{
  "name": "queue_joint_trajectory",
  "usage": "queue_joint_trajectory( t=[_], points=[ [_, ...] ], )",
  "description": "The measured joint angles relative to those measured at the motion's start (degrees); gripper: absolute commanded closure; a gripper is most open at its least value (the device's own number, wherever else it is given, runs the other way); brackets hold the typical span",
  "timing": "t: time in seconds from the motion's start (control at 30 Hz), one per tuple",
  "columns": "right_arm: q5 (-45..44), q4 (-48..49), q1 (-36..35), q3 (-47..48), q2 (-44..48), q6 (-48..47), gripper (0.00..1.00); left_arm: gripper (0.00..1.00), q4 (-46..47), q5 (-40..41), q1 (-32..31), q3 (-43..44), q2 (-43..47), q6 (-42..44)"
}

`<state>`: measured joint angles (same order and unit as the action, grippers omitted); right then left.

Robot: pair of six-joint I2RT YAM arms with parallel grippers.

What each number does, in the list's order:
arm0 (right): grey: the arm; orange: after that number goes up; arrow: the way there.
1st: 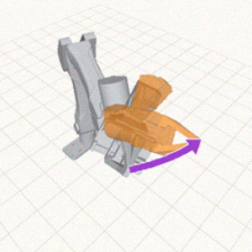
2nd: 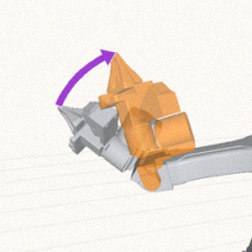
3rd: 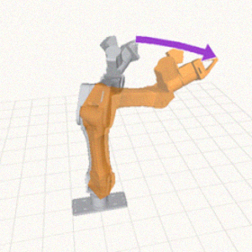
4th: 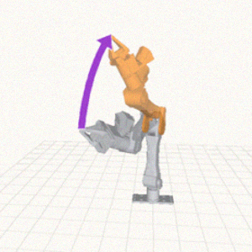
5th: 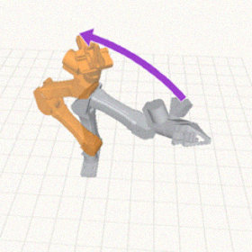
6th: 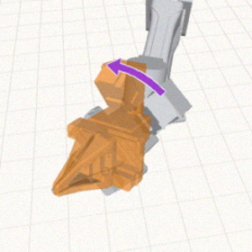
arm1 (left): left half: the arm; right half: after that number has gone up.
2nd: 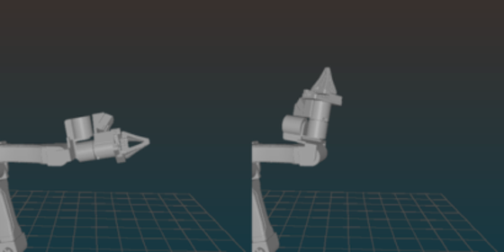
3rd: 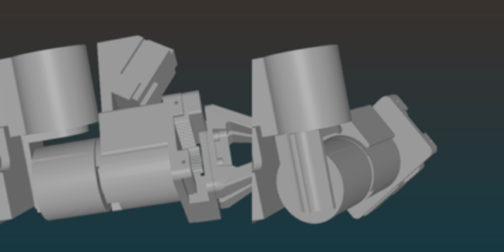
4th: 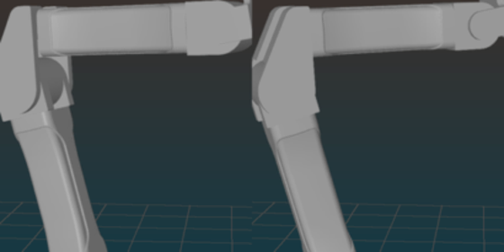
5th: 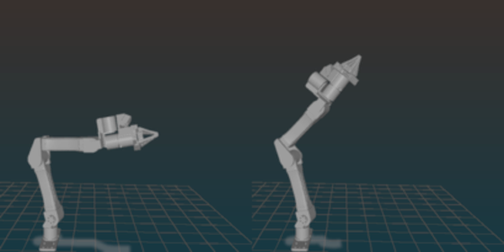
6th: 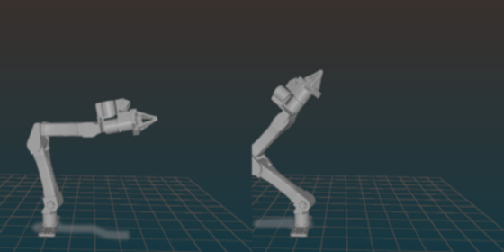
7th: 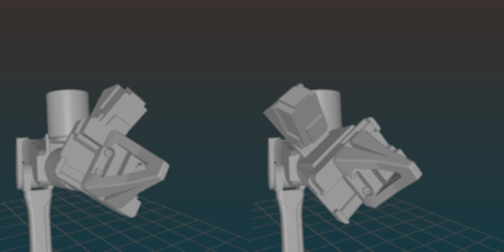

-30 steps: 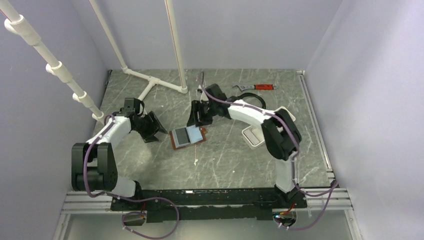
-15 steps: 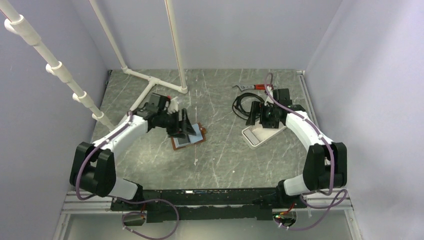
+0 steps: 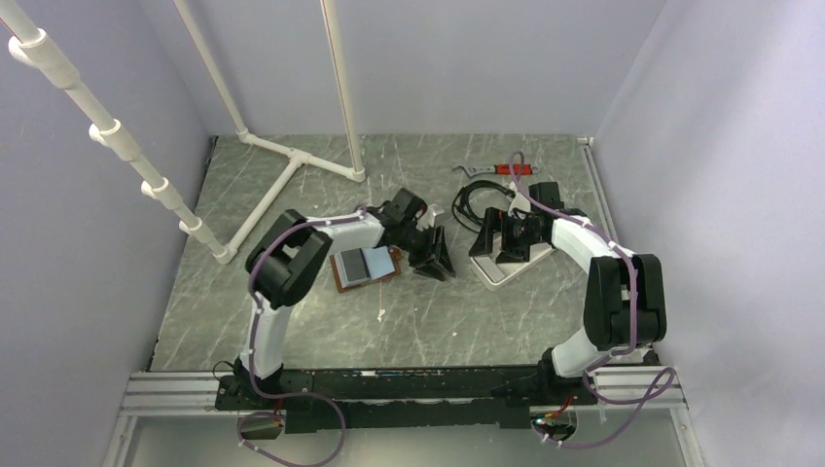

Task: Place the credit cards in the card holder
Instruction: Pick up the credit card from the storage box.

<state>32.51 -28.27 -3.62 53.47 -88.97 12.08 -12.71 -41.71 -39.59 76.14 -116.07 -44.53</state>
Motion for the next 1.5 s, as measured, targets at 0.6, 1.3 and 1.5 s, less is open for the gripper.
queue_joint_trajectory(
  t=[0.6,1.3,1.5],
  points=[
    [5.75,3.34,0.81,-5.03,4.96,1.86,0.29,0.58,6.51,-2.56,-3.69,12.48,-16.15,-13.31],
    [-1.64,4.81,-0.39,-5.88,5.68,1.01,0.73,0.57,5.95,-4.85,-3.74,14.05,-17.7,-14.71],
    [-10.05,4.04,-3.67,-5.53,7.61,0.44,0.95,0.56,5.57,-4.92,-3.74,14.23,-17.73,-14.64]
  ],
)
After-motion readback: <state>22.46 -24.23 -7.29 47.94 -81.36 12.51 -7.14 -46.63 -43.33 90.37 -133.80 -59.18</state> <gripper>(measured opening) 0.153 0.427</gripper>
